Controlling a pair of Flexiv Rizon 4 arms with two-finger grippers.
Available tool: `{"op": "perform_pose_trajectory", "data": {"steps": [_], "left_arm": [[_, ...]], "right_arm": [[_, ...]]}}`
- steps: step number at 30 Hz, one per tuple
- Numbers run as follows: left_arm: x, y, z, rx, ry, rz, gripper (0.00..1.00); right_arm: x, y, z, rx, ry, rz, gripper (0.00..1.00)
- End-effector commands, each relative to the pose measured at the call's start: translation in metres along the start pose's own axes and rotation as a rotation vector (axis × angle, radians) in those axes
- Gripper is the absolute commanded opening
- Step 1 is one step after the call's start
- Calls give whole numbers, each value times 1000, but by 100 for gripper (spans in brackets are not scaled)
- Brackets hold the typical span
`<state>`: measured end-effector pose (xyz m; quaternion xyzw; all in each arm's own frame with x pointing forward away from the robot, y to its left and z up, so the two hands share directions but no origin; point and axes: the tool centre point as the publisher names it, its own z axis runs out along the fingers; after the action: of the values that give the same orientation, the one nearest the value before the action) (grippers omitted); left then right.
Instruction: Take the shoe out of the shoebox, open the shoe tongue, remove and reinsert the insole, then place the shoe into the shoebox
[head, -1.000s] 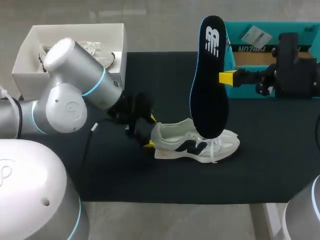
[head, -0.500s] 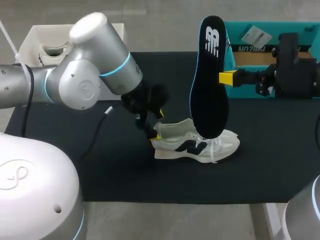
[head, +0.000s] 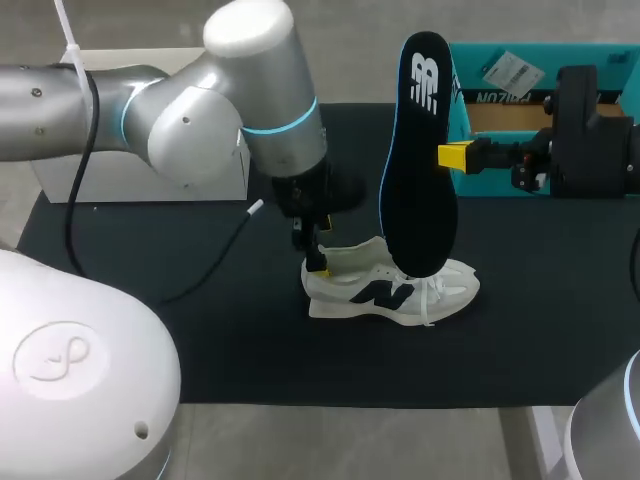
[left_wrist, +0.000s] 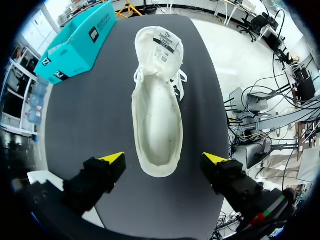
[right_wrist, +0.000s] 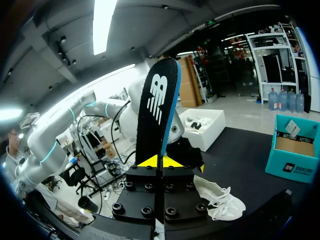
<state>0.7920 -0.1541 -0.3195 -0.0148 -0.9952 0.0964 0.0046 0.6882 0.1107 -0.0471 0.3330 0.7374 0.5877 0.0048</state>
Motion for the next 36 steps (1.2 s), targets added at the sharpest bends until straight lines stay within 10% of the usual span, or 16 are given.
{"op": "perform_pose_trajectory", "data": {"steps": [1,36], "left_arm": [[-1,-1,-1,-126,3,-5,100],[-2,-2,0,-163,18,0,100]], "right_arm": [[1,-1,2,0,-5,1,0],[1,-1,2,0,-5,1,0]]}}
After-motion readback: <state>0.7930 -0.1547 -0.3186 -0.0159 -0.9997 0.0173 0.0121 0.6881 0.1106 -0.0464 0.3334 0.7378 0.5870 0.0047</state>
